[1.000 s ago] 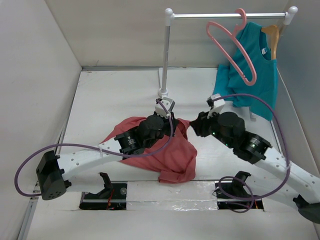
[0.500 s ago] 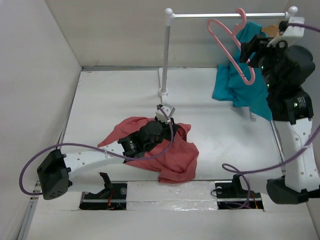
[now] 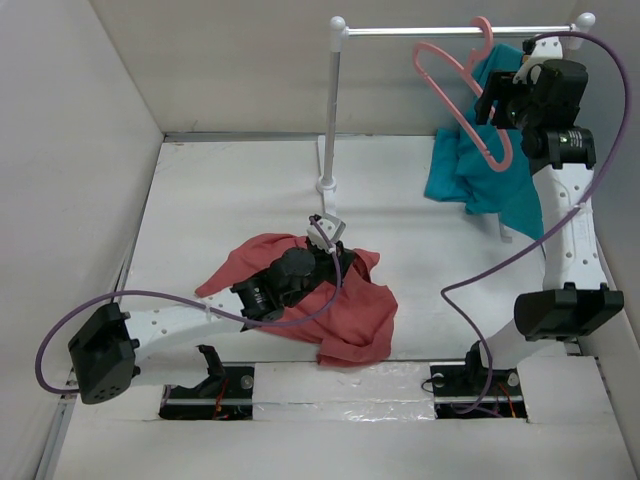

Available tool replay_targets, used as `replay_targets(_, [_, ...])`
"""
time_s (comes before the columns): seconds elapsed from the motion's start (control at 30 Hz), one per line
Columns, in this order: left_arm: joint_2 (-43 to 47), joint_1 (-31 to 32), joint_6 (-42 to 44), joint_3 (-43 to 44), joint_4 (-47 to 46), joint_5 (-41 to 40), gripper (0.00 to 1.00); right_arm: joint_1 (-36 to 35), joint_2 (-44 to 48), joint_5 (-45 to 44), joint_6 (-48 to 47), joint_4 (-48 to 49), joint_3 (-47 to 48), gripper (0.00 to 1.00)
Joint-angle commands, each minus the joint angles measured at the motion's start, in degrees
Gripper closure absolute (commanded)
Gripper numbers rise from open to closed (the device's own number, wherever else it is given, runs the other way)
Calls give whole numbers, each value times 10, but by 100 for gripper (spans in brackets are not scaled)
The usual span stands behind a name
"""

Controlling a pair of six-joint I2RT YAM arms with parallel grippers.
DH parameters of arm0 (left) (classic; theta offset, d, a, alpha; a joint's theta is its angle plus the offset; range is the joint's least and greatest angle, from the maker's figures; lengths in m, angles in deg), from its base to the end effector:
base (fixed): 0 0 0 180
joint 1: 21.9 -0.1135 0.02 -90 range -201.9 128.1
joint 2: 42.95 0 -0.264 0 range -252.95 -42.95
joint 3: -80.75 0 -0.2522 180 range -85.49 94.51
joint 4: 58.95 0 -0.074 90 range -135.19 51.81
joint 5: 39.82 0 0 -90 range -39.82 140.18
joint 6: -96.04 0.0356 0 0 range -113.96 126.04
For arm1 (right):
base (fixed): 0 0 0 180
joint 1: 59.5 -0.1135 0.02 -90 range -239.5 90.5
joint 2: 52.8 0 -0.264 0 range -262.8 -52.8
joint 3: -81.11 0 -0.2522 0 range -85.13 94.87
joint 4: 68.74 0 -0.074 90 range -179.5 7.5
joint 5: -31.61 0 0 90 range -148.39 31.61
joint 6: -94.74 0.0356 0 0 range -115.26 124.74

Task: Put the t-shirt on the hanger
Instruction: Pick up the hanger from the clothesline.

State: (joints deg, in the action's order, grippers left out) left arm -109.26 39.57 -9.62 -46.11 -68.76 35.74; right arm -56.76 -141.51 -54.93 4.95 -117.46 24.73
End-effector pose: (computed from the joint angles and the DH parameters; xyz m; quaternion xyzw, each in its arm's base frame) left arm 0.1357 -0.2310 0.2914 0.2015 0.6984 -0.3528 0.5892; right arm 0.3270 -0.0135 0.4956 0.0016 0.7868 0.0101 0.6171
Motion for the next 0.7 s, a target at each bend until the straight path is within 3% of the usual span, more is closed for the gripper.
replay_targets(0.0, [16, -3, 5, -13, -53, 16, 100, -3, -16, 9, -26, -4, 42, 27])
replay_targets(0.27, [26, -14, -2, -37, -63, 27, 100, -26, -63, 6, -15, 17, 50, 56])
replay_targets(0.4, [38, -21, -6, -44, -67, 29, 100, -50, -88, -24, -26, 3, 84, 55])
replay_targets(0.5, [42, -21, -7, -49, -71, 24, 100, -75, -99, -62, -32, -5, 107, 71])
replay_targets(0.57, [40, -27, -8, -47, -70, 27, 100, -80, -94, -78, -36, 6, 109, 89])
replay_targets(0.63, [36, -27, -7, -47, -68, 29, 100, -94, -90, -102, -40, 9, 114, 100])
replay_targets(0.67, [35, -27, -8, -46, -68, 28, 100, -103, -86, -110, -42, 12, 119, 100])
